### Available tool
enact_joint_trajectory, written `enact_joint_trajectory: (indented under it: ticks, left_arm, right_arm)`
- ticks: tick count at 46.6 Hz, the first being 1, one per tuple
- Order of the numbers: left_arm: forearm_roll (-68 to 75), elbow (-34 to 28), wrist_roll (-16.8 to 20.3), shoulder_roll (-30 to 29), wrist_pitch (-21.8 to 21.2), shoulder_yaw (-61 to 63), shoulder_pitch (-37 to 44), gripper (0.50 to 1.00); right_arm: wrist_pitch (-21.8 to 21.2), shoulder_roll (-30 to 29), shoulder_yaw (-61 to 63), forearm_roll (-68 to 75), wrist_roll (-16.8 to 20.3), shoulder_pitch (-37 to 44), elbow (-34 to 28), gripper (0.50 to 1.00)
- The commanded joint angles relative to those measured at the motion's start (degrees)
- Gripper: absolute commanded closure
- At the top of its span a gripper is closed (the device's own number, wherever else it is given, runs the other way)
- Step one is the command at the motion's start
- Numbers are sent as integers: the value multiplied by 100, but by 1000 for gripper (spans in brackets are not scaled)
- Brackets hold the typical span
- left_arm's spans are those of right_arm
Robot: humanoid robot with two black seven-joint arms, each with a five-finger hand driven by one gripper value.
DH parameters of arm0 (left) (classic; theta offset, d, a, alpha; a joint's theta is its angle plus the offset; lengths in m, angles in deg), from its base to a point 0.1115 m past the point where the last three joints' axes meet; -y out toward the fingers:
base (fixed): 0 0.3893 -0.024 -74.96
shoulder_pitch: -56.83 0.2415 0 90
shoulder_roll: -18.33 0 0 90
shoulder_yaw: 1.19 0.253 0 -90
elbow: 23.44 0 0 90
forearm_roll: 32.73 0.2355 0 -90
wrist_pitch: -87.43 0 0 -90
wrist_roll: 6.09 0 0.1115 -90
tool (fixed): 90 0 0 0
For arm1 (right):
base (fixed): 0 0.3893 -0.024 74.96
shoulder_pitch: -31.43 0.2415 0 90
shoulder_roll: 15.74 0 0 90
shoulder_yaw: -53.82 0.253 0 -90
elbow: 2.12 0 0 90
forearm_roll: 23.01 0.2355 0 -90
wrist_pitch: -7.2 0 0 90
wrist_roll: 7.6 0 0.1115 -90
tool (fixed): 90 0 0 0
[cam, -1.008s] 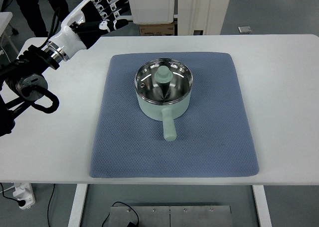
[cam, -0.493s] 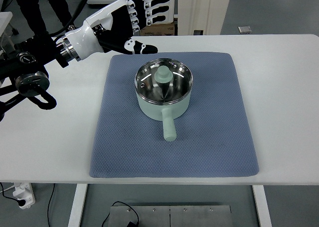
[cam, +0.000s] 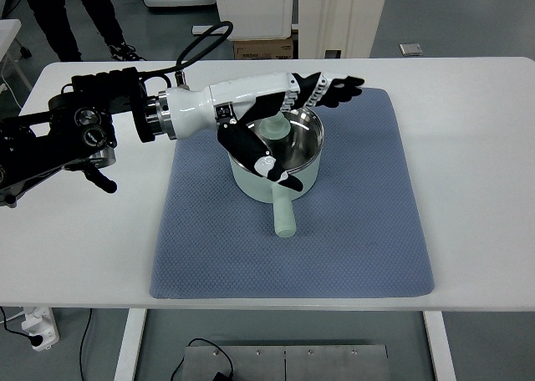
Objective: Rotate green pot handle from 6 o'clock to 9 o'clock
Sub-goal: 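Lower the left hand down beside the saucepan handle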
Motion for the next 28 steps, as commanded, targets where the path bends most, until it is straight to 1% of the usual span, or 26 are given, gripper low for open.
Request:
enact_joint_trajectory:
  ticks: [1, 5, 7, 9, 16, 24, 28]
  left_arm:
    - [361, 91, 0, 18, 190, -1, -44, 500]
    - [897, 100, 0, 97, 472, -1, -114, 500]
    - [1039, 100, 0, 106, 525, -1, -141, 500]
    - [1512, 100, 0, 124, 648, -1, -228, 500]
    - [2014, 91, 0, 220, 1060, -1, -518, 500]
    - [2585, 82, -26, 247, 1430, -1, -624, 500]
    - [2805, 64, -44, 317, 1518, 7, -633, 500]
  right_arm:
    - [0, 0, 0, 0, 0, 0, 0, 500]
    - [0, 0, 0, 0, 0, 0, -9, 500]
    - [0, 0, 0, 0, 0, 0, 0, 500]
    - [0, 0, 0, 0, 0, 0, 0, 500]
    - [0, 0, 0, 0, 0, 0, 0, 500]
    - [0, 0, 0, 0, 0, 0, 0, 500]
    - [0, 0, 0, 0, 0, 0, 0, 500]
